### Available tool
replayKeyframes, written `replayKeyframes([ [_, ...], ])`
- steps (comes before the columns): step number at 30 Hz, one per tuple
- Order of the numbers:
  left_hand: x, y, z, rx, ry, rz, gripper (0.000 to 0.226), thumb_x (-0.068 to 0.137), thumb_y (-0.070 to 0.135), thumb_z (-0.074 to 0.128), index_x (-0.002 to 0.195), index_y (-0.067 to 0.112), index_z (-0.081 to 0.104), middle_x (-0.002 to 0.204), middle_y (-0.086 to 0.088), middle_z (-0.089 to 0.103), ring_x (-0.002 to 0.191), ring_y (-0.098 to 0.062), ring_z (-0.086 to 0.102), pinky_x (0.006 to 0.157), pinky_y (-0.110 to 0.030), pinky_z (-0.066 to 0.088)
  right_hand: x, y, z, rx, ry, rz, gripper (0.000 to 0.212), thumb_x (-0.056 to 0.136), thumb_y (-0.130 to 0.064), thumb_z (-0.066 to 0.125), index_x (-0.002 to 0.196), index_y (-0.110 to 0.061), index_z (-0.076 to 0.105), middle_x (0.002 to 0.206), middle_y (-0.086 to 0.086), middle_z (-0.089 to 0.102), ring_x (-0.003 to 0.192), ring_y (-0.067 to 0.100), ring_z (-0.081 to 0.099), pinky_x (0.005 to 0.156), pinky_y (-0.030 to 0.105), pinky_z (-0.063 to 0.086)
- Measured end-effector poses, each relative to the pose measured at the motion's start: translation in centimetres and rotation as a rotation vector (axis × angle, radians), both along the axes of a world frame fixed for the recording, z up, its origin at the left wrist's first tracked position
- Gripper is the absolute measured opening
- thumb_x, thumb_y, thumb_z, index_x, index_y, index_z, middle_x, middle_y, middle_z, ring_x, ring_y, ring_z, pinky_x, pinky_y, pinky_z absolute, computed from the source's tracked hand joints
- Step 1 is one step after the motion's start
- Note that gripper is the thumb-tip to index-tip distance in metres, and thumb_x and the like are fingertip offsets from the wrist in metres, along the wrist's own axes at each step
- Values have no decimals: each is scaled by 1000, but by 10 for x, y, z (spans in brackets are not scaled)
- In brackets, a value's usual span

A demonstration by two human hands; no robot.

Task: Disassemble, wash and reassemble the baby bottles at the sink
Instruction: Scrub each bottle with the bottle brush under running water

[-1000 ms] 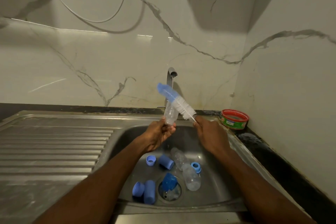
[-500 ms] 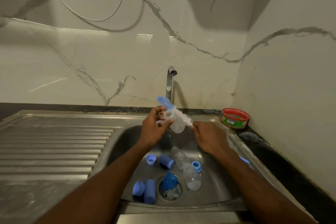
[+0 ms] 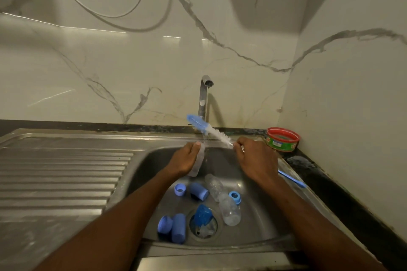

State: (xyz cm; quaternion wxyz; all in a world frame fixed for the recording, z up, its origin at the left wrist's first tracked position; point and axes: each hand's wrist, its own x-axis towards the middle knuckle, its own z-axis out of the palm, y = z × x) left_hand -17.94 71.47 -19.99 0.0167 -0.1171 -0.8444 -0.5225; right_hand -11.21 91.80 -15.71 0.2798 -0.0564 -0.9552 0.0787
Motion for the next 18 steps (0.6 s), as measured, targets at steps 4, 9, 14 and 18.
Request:
replayKeyframes([
  [4,5,1,3,-268,39,-101,46,103,41,54,136,10,50,127,-6,57,115,-20,56,96,-30,43,3,-8,0,-38,-32,93,21,103,-40,44,111,-32,62,96,-2,70,79,17,57,68,30,39],
  [9,10,-1,11,-424,229,-12,47,95,31,70,132,9,52,126,-4,58,115,-18,57,90,-21,39,7,-14,-3,-57,-105,176,20,102,-38,44,113,-32,60,99,-1,71,86,21,65,74,35,51],
  [14,23,-16,22,-443,298,180,53,91,47,71,128,12,60,122,-8,67,97,-10,56,82,-20,37,18,-13,5,-40,-60,213,18,103,-41,45,113,-34,58,95,-4,70,82,20,63,65,30,38],
  [18,40,-13,15,-363,304,132,42,97,36,66,131,14,56,122,-5,65,98,-9,58,84,-19,41,23,-16,9,-31,-39,252,15,104,-39,46,113,-33,57,94,-3,68,78,18,56,64,30,35],
])
